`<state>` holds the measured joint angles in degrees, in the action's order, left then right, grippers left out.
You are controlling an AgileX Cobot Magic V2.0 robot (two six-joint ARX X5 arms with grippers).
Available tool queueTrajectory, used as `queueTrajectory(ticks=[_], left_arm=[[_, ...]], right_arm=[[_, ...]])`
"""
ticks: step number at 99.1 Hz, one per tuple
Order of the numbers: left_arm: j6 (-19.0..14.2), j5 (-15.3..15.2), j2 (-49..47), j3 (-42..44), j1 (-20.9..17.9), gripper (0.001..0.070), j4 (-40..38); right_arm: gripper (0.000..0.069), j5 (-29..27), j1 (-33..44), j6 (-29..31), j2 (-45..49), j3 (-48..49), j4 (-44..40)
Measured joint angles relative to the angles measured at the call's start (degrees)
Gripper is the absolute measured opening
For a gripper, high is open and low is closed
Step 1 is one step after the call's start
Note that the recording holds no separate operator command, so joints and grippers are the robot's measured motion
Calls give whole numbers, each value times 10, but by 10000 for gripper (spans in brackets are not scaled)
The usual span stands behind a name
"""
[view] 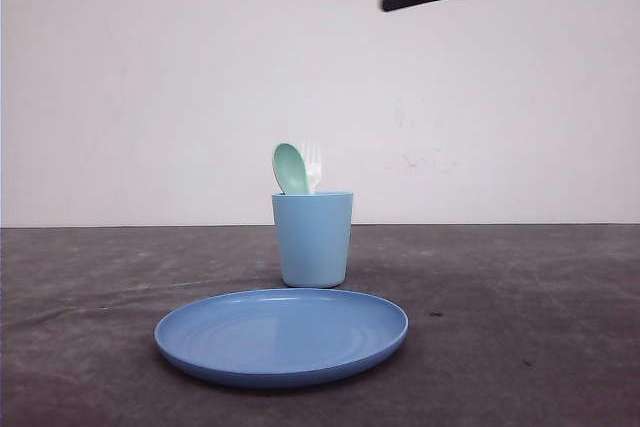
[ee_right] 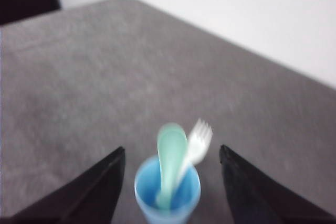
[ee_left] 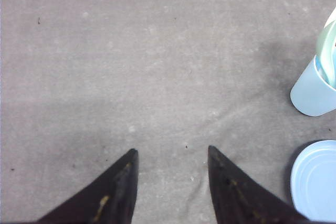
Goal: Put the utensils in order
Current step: 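Move the right gripper down around the blue cup rim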
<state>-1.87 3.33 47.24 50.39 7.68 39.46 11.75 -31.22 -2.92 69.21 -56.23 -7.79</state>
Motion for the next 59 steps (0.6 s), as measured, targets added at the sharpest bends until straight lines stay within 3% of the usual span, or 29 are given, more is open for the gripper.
queueTrajectory(ticks=[13, 32, 50, 59], left_arm=[[4, 0, 0, 0, 0, 241, 0], [4, 0, 0, 0, 0, 241, 1], [4, 0, 0, 0, 0, 241, 2], [4, 0, 0, 0, 0, 241, 2]], right_arm=[[357, -3, 18, 5, -30, 2, -69], [365, -13, 25, 14, -45, 44, -76], [586, -13, 29, 27, -43, 110, -36], [653, -13, 30, 32, -43, 144, -1]])
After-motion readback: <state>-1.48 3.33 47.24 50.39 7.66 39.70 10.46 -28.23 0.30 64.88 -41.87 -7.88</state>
